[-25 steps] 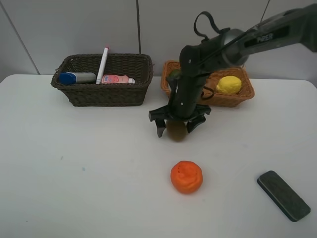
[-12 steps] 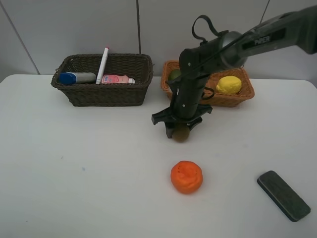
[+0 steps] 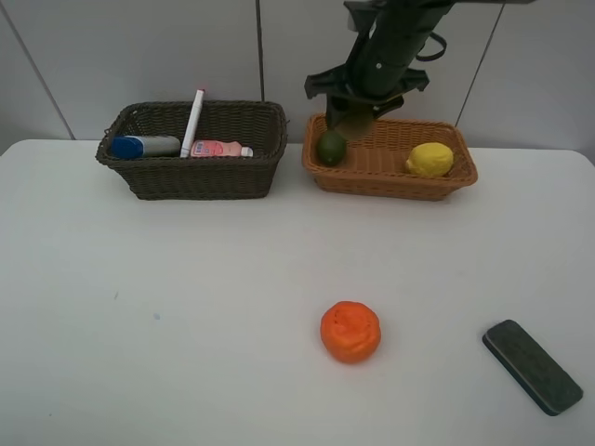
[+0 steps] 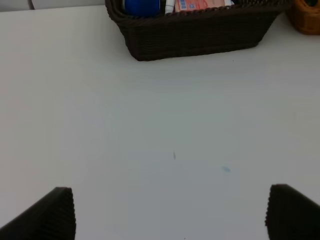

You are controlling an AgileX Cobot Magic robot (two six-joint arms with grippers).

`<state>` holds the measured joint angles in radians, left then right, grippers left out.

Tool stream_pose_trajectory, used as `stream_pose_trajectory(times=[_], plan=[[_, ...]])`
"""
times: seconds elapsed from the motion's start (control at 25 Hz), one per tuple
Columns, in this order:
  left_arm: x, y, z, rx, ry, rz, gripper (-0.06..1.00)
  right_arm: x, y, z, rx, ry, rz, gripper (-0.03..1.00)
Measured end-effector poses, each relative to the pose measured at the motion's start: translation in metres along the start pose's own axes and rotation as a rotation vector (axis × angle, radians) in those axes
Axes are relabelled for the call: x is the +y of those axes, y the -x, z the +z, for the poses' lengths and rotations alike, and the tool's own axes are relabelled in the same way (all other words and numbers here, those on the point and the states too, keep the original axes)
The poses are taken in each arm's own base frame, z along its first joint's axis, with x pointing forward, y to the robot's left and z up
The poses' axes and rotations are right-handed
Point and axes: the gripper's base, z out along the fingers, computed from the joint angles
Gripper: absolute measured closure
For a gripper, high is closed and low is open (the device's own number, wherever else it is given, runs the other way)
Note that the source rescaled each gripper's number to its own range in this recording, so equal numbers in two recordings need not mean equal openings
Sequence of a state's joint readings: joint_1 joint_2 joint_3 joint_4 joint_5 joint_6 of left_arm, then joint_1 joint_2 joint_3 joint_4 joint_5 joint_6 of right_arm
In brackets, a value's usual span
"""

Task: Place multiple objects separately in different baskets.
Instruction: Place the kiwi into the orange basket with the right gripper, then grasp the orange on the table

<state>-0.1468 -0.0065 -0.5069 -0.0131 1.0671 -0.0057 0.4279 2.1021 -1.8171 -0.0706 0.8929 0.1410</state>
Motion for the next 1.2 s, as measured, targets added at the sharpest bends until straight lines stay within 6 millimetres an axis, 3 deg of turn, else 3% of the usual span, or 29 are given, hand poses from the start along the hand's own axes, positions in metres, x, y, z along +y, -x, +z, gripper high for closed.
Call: stream_pose_trajectory(times=[0.2,0.32,0.36,0.4,0.48,0.56,0.64,0.76,0.88,1.0,1.2], plan=[[0.000,0.000,0.000,0.000,0.000,0.000,-0.06,-0.061,0.009,0.041,-0.005,-0.051,0.081,0.93],[0.000,0.000,0.000,0.000,0.000,0.000,-0.06,-0.079,0.000,0.070,0.037,-0.067,0.111,0.89],[0.000,0.000,0.000,0.000,0.000,0.000,-0.06,-0.083,-0.002,0.076,0.048,-0.070,0.117,0.75],[0.000,0.000,0.000,0.000,0.000,0.000,-0.06,-0.084,-0.004,0.079,0.055,-0.071,0.119,0.52],[0.000,0.000,0.000,0.000,0.000,0.000,-0.06,-0.084,-0.004,0.079,0.056,-0.071,0.118,0.18],[0.000,0.000,0.000,0.000,0.000,0.000,-0.06,-0.082,-0.002,0.075,0.052,-0.056,0.132,0.05],[0.000,0.000,0.000,0.000,0.000,0.000,-0.06,-0.080,-0.004,0.070,0.088,-0.043,0.146,0.00],[0.000,0.000,0.000,0.000,0.000,0.000,-0.06,-0.079,-0.010,0.054,0.189,-0.037,0.155,0.00],[0.000,0.000,0.000,0.000,0.000,0.000,-0.06,-0.076,-0.015,0.022,0.287,-0.026,0.166,0.00],[0.000,0.000,0.000,0.000,0.000,0.000,-0.06,-0.073,-0.017,-0.008,0.277,-0.003,0.182,-0.01],[0.000,0.000,0.000,0.000,0.000,0.000,-0.06,-0.057,-0.054,-0.043,0.340,0.026,0.179,-0.01]])
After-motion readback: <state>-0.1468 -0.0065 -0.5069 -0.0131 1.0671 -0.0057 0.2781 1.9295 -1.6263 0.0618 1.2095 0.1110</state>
